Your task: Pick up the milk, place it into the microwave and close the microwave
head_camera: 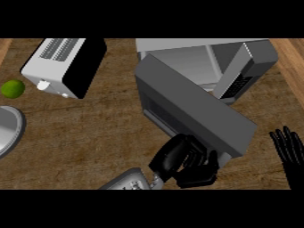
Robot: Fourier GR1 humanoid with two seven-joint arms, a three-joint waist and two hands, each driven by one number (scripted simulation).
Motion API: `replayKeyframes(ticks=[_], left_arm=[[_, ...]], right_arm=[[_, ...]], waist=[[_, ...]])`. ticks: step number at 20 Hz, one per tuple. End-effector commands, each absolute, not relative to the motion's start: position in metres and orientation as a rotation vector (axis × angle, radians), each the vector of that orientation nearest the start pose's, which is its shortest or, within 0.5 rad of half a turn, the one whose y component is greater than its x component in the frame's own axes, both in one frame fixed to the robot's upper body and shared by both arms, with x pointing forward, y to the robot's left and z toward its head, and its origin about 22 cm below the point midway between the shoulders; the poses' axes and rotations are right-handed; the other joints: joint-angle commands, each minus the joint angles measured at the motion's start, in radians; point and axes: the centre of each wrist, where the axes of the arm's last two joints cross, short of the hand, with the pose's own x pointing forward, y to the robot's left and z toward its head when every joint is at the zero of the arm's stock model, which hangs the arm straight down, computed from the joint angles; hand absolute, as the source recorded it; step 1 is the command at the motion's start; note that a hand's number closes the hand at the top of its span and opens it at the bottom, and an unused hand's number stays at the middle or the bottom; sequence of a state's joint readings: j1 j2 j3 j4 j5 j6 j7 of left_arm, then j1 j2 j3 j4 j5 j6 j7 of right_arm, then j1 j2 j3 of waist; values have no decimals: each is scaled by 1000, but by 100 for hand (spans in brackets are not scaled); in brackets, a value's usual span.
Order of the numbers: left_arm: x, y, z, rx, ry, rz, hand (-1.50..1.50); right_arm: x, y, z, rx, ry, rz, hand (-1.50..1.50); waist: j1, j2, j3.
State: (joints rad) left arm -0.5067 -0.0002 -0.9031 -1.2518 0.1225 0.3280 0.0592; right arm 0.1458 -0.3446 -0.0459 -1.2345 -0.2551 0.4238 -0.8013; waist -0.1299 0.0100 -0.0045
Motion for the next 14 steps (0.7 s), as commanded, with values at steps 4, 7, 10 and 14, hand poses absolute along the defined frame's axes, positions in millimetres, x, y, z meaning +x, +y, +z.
replayKeyframes(ticks=[4,7,10,14], left_arm=[[271,3,23,-305,-1611,-595,-150],[278,3,25,-274,-1647,-522,-150],[290,6,26,-213,-1682,-442,-150],[310,6,42,-158,-1705,-344,150]], right_arm=[[190,-348,-42,444,-2004,140,-150],[194,-348,-31,453,-1996,158,-150],[197,-342,-22,489,-2001,155,-150],[195,-345,-11,535,-1979,188,-150]], waist=[[-68,19,-1],[-98,26,-2],[-103,29,-2],[-139,35,-1]])
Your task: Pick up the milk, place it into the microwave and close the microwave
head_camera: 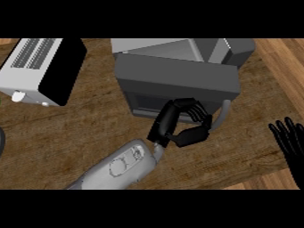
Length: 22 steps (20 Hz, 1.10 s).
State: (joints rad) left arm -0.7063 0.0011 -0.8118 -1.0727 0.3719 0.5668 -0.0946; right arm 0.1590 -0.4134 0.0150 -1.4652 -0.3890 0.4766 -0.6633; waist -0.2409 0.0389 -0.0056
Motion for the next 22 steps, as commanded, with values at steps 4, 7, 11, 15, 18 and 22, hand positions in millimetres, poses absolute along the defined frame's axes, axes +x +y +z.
replayKeyframes(ticks=[4,7,11,15,18,22], left_arm=[[323,7,51,-190,-1732,-282,150],[338,10,59,-181,-1738,-231,150],[352,13,64,-166,-1745,-196,150],[358,15,64,-153,-1748,-158,150],[357,17,57,-153,-1754,-160,150],[358,16,60,-157,-1781,-136,150]], right_arm=[[202,-335,-1,584,-1981,205,-150],[196,-338,4,603,-1962,216,-150],[198,-340,15,613,-1983,208,-150],[197,-341,23,626,-1980,221,-150],[198,-343,32,643,-1986,232,-150],[198,-342,34,671,-1984,217,-150]], waist=[[-40,23,-2],[-68,27,-1],[-86,34,0],[-112,38,1],[-108,41,1],[-120,47,3]])
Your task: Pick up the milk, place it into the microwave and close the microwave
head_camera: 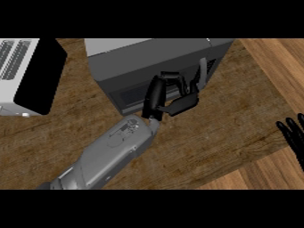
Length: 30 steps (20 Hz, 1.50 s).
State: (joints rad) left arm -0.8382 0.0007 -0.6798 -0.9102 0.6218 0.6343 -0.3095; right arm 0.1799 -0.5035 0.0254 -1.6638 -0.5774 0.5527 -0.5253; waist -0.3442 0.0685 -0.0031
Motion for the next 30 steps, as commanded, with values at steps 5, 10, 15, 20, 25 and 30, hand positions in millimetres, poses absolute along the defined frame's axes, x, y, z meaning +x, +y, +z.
replayKeyframes(ticks=[5,10,15,20,25,30], left_arm=[[360,16,61,-160,-1792,-119,150],[361,17,60,-150,-1807,-99,150],[362,17,59,-152,-1812,-87,150],[362,16,59,-147,-1826,-75,150],[363,17,57,-137,-1829,-63,150],[362,19,51,-122,-1833,-61,150]], right_arm=[[196,-343,41,704,-1978,230,-150],[198,-346,55,709,-1994,266,-150],[199,-347,64,719,-2016,271,-150],[192,-351,62,752,-1988,231,-150],[191,-352,65,773,-1976,230,-150],[185,-354,68,790,-1964,236,-150]], waist=[[-22,17,1],[-28,16,1],[-37,21,2],[-41,20,3],[-39,26,3],[-56,22,3]])
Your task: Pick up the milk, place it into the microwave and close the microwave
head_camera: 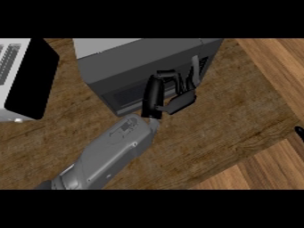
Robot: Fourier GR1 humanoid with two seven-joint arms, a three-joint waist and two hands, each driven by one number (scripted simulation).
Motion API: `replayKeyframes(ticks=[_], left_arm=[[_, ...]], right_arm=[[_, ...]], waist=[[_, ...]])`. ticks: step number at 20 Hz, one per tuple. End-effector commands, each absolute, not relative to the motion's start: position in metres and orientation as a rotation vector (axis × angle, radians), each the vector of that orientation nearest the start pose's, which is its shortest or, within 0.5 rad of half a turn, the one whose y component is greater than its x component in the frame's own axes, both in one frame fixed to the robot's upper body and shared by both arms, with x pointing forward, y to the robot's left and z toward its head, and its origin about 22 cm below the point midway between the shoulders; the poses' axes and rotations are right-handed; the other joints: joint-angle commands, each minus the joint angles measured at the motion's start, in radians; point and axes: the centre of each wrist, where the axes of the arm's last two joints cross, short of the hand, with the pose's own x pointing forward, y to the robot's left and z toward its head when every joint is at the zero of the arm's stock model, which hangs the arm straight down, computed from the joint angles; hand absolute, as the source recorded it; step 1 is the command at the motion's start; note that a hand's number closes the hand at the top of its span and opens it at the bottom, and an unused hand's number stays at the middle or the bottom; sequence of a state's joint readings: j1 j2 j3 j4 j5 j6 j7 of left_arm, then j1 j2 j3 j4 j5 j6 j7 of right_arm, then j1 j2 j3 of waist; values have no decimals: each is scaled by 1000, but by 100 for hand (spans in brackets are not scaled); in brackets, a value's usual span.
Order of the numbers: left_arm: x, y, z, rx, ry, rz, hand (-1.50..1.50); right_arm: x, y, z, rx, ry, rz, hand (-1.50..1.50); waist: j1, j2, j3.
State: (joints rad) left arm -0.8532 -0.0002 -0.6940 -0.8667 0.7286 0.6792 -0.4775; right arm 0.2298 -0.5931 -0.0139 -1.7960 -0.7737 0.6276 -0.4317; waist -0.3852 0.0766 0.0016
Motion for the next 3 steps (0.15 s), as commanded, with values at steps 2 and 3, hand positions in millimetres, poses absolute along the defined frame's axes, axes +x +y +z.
replayKeyframes(ticks=[2,3], left_arm=[[364,17,57,-138,-1835,-44,150],[365,17,57,-136,-1831,-52,150]], right_arm=[[187,-356,73,796,-1970,252,-150],[186,-356,74,803,-1957,259,-150]], waist=[[-17,17,-2],[-11,16,-1]])
